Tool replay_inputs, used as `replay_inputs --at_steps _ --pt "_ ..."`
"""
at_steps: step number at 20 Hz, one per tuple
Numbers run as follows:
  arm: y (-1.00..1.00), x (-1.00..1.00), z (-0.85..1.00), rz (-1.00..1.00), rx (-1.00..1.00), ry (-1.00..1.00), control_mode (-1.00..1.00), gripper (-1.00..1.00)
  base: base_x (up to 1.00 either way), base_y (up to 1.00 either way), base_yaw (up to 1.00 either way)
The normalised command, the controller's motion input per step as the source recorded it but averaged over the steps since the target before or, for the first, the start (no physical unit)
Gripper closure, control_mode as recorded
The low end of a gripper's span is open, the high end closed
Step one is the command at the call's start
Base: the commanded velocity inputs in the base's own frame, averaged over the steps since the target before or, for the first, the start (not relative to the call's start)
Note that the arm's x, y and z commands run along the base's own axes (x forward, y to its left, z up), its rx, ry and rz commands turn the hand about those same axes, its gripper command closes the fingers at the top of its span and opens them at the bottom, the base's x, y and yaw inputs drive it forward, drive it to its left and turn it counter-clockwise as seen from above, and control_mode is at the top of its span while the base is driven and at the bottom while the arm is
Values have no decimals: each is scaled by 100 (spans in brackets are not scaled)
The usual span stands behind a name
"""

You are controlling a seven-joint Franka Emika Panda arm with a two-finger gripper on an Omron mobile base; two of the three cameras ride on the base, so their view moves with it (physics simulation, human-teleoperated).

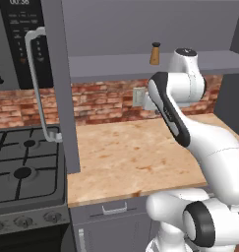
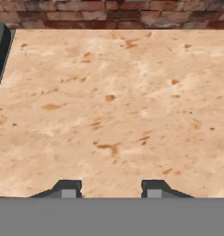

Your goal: Retrieve the shaker from the cabinet and place it next the steak on a plate on the dining table.

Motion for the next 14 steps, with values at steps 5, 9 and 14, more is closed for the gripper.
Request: replay_inputs --at_steps 5,9,14 --pt "0 -45 4 0 0 -13 -100 -100 0 0 0" --pt "-1 -80 18 0 0 -44 -100 -100 0 0 0" --pt "-2 -55 58 0 0 -48 -100 -100 0 0 0"
